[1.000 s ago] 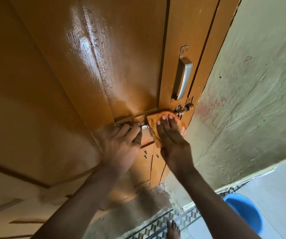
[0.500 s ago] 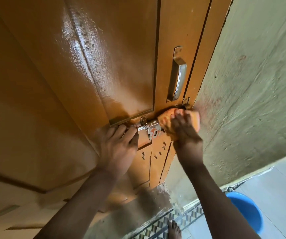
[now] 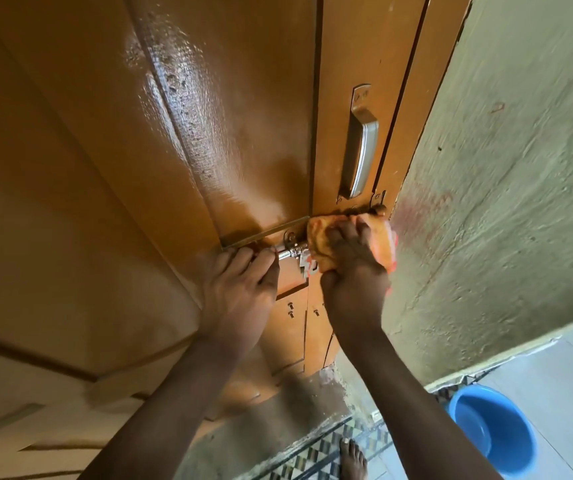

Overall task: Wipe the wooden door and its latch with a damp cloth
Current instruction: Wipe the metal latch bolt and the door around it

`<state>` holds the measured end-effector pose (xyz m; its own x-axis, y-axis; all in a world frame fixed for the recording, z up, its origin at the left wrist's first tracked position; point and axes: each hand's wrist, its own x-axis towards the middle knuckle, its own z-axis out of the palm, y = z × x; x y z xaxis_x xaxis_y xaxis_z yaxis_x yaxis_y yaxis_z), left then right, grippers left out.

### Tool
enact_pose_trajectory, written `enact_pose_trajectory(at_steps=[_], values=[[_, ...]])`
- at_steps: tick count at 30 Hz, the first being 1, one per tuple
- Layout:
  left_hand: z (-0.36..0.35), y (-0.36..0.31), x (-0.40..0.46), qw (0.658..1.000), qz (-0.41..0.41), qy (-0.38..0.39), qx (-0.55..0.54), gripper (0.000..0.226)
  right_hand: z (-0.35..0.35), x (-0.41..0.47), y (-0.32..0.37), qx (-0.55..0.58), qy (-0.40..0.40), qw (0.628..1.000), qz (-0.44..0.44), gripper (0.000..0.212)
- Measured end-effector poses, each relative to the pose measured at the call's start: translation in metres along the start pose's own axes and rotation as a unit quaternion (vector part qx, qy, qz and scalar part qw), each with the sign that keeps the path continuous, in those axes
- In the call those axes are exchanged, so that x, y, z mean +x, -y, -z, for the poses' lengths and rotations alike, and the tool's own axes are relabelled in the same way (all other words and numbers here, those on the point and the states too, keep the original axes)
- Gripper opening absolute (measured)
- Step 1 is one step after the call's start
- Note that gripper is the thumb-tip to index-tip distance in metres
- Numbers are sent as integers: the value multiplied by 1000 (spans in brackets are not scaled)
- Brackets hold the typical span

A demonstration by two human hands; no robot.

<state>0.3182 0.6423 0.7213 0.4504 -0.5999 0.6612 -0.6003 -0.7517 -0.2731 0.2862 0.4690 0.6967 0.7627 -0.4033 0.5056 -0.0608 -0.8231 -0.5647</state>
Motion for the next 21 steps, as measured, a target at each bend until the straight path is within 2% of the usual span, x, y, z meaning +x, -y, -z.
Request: enact_pose_trajectory(at_steps=[2,4,5,7,9,10,12,15,16,18,20,21], values=[[1,-2,1,1000,11,13,-2,39,4,-7,12,4,34,997,69,48],[3,-2,1,999,20,24,-7,36,16,0,3,-25,53,987,147,48],[3,-2,2,999,21,29,-11,35,21,7,-6,-42,49,985,159,46],[4,-3,3,999,23,37,-15,36,24,19,-16,-54,26,992,111,45],[5,-4,5,998,29,46,-18,37,15,15,-1,-53,29,998,36,48],[5,-5,5,998,33,50,-20,37,9,7,11,-50,37,998,31,50],[6,-5,4,998,37,53,-21,36,0,-10,21,-53,42,994,83,53],[5,-2,3,998,29,58,-22,36,2,-18,-6,-58,26,986,153,68],[6,-2,3,998,27,61,-20,37,1,-16,-19,-57,5,990,133,71],[7,-2,4,997,23,66,-20,37,-10,-13,-27,-9,-49,998,29,67],[7,-2,5,998,22,63,-21,35,-25,-20,-3,70,-81,993,-49,65],[7,-3,5,997,24,64,-21,32,-29,-26,13,97,-82,990,-57,67]])
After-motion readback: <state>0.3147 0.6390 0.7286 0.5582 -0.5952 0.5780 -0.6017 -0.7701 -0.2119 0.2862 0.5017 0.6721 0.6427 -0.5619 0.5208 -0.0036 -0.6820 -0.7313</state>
